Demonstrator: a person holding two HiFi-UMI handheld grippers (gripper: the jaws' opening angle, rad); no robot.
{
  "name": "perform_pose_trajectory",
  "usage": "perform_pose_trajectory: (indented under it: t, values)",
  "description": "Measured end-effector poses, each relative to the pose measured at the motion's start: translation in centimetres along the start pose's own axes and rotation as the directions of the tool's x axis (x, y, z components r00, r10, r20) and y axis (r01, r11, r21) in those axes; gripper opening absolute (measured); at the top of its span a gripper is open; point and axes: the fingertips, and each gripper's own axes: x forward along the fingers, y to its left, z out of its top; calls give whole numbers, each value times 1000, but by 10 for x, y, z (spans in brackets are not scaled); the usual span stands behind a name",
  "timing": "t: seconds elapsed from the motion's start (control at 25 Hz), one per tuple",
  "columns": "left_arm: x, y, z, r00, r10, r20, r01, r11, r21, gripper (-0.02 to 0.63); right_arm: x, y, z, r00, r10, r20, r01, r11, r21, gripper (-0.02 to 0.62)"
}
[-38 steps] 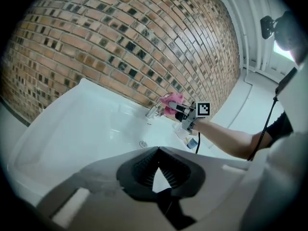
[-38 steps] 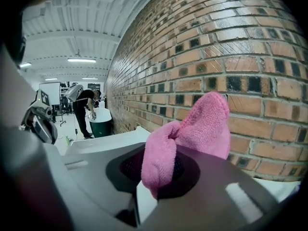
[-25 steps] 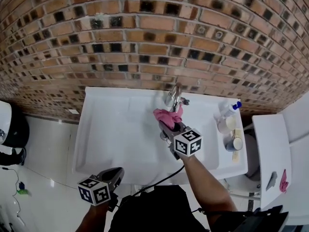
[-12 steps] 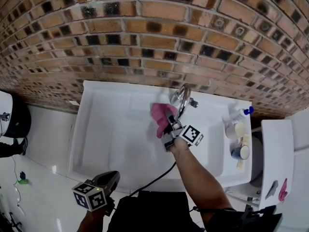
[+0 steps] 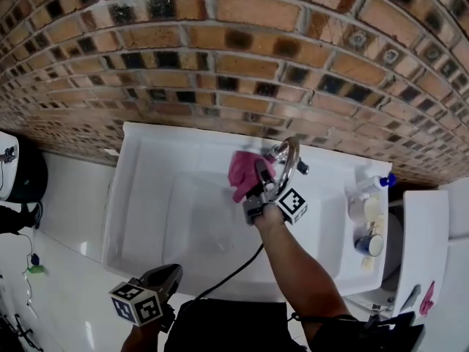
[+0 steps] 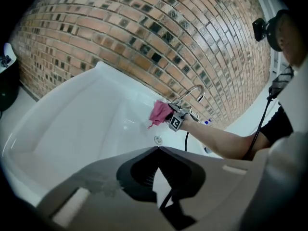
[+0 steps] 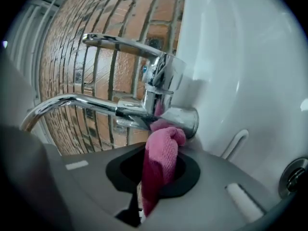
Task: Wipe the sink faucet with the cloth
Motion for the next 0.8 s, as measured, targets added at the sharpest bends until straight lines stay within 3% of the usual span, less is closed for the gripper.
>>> perform_pose_trajectory:
  t: [0.4, 0.8]
  values:
    - [13, 2, 7, 1000, -8, -24, 8, 1000, 5, 5, 4, 14, 9, 995, 72, 74, -79, 992, 94, 44]
    - [12, -2, 14, 999, -27, -30, 28, 999, 30, 5, 3, 55, 14, 979, 183, 93, -192, 976, 100, 44]
